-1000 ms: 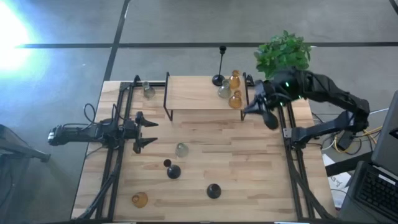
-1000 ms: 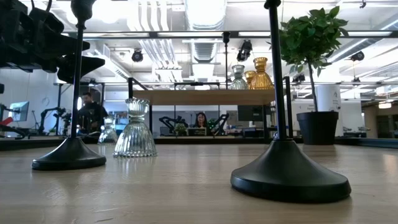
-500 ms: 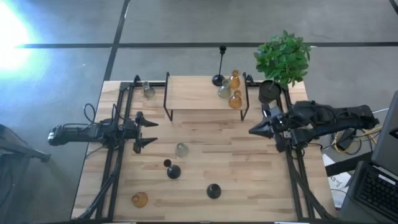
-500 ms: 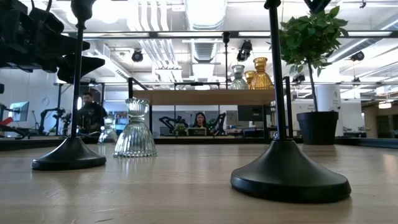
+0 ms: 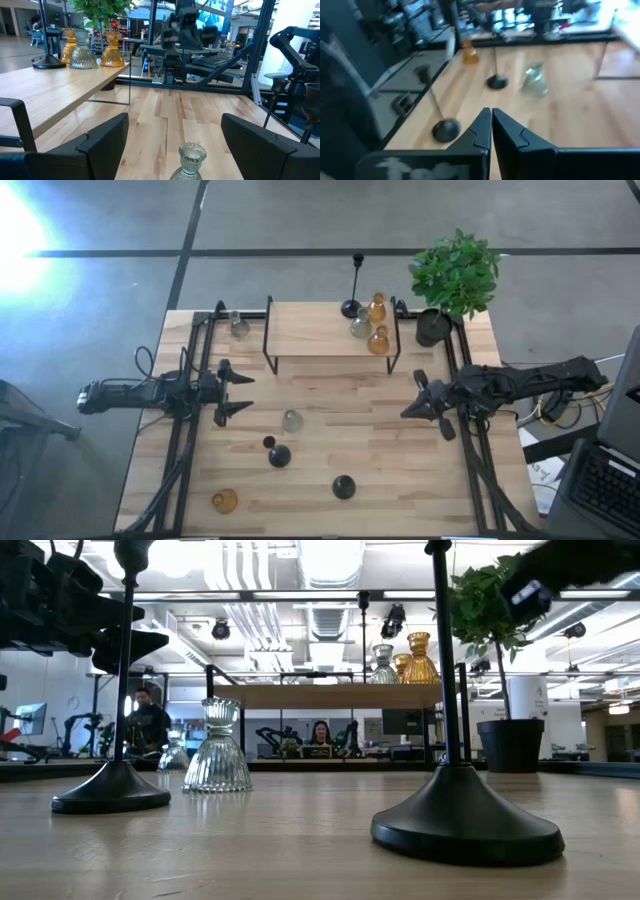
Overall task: Pick & Place candle stick holders
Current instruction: Put the top green candle holder on the shelf
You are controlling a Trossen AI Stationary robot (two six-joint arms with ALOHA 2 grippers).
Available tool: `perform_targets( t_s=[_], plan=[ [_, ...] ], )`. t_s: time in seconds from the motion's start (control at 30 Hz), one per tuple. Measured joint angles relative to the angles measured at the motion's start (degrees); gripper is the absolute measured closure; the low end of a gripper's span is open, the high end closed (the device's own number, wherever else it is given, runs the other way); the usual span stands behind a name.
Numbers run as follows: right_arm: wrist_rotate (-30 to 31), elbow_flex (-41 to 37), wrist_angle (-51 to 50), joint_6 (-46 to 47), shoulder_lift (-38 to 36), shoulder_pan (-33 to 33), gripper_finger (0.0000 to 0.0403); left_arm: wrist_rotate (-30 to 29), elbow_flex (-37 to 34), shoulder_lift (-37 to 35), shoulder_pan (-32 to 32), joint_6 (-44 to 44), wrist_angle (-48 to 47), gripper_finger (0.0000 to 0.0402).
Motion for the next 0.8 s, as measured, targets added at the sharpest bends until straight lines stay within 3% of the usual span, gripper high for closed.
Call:
perform_targets(
  t_s=[0.27,0.5,0.8],
  plan=[
    [0.10,-7.62,5.19,6.06,-7.17,-0.50,0.0394,-0.01,0.00,-0.01,0.00,-0.01,0.00,0.0078],
    [0.31,-11.59,6.14,2.34,-17.04,-0.45,0.0394,-0.01,0.01,0.00,0.00,-0.01,0.00,0.0078],
    [7.55,-17.59,2.97,2.23,-30.21,-0.46,0.0394,0.01,-0.01,0.01,0.00,-0.02,0.00,0.0078]
  ],
)
